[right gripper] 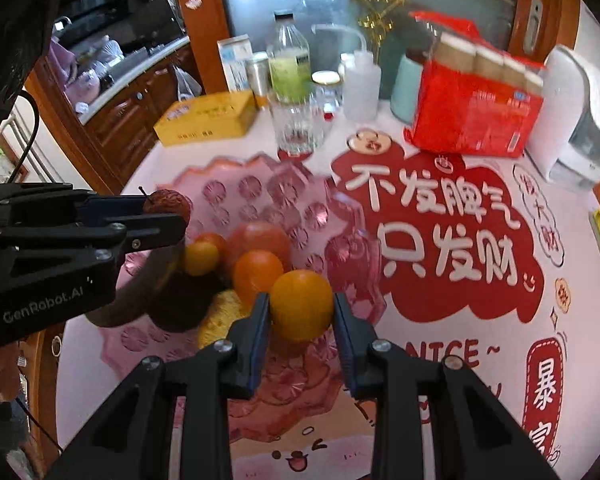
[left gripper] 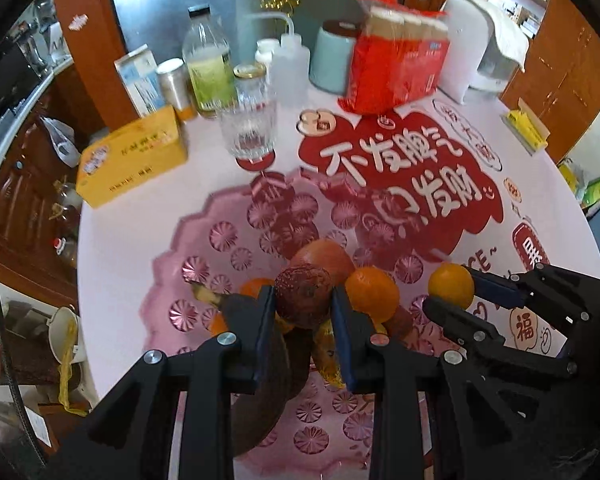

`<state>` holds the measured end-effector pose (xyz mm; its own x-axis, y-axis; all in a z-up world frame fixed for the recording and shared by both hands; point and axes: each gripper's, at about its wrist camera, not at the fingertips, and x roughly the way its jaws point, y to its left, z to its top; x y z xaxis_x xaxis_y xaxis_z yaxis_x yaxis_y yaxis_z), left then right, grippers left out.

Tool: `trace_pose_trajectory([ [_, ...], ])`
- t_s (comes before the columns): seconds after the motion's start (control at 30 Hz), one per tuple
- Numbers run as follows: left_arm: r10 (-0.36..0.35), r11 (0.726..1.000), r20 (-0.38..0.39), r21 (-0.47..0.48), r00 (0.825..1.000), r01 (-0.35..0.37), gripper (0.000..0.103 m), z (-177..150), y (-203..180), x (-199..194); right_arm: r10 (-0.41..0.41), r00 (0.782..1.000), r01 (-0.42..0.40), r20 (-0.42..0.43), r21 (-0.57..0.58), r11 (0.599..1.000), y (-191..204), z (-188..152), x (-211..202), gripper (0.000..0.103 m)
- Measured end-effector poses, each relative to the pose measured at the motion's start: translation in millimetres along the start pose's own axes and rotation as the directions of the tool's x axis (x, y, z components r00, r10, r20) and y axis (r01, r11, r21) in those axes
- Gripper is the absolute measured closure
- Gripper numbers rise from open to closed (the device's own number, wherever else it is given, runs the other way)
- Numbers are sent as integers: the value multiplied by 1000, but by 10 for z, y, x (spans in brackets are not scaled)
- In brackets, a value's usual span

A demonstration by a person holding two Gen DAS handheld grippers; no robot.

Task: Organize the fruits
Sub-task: 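Lower the lychee and orange into the bowl and open both tools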

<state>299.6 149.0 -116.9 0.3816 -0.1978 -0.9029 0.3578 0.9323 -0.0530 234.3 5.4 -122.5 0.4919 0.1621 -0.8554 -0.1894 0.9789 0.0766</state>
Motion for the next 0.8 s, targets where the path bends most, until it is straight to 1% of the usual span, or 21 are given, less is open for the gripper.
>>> trace_pose_trajectory([
  [0.2, -3, 1000, -19, 0, 1000, 3, 76, -16, 12, 175, 12, 999, -12, -50, 6, 1000, -6, -74, 194, 71],
  [0.27, -2, 1000, -19, -3, 1000, 2, 74, -16, 11, 190, 18, 998, -18, -65, 1, 1000, 10, -89, 229, 70],
  [0.3, 0, 1000, -17, -6, 1000, 0, 69, -19, 12, 191, 22, 997, -22, -68, -1, 1000, 19, -95, 237, 67],
  [0.33, -1, 1000, -16, -7, 1000, 1, 63, -16, 11, 189, 29, 997, -29, -67, -5, 1000, 31, -105, 235, 62],
  [0.37, -3, 1000, -13, -8, 1000, 3, 59, -19, 11, 187, 41, 997, -42, -60, -9, 999, 44, -115, 221, 60],
  [0.4, 1, 1000, -9, -9, 1000, -1, 48, -27, 11, 180, 50, 997, -50, -53, -13, 999, 55, -119, 207, 56],
  [0.43, 6, 1000, -4, -9, 1000, -6, 42, -31, 12, 173, 55, 997, -56, -46, -18, 998, 63, -121, 195, 53],
  [0.5, 17, 1000, 5, -6, 1000, -17, 37, -46, 6, 146, 57, 998, -58, -35, -28, 998, 84, -117, 171, 51],
  [0.63, 34, 999, 26, -14, 999, -33, 20, -60, 11, 72, 62, 998, -63, -31, -33, 997, 95, -121, 142, 51],
  [0.7, 40, 999, 35, -26, 999, -40, 17, -69, 22, 23, 65, 997, -66, -31, -28, 997, 88, -130, 124, 51],
  [0.8, 29, 998, 40, -49, 999, -27, 11, -83, 38, -48, 66, 997, -67, -31, -22, 998, 83, -144, 94, 51],
])
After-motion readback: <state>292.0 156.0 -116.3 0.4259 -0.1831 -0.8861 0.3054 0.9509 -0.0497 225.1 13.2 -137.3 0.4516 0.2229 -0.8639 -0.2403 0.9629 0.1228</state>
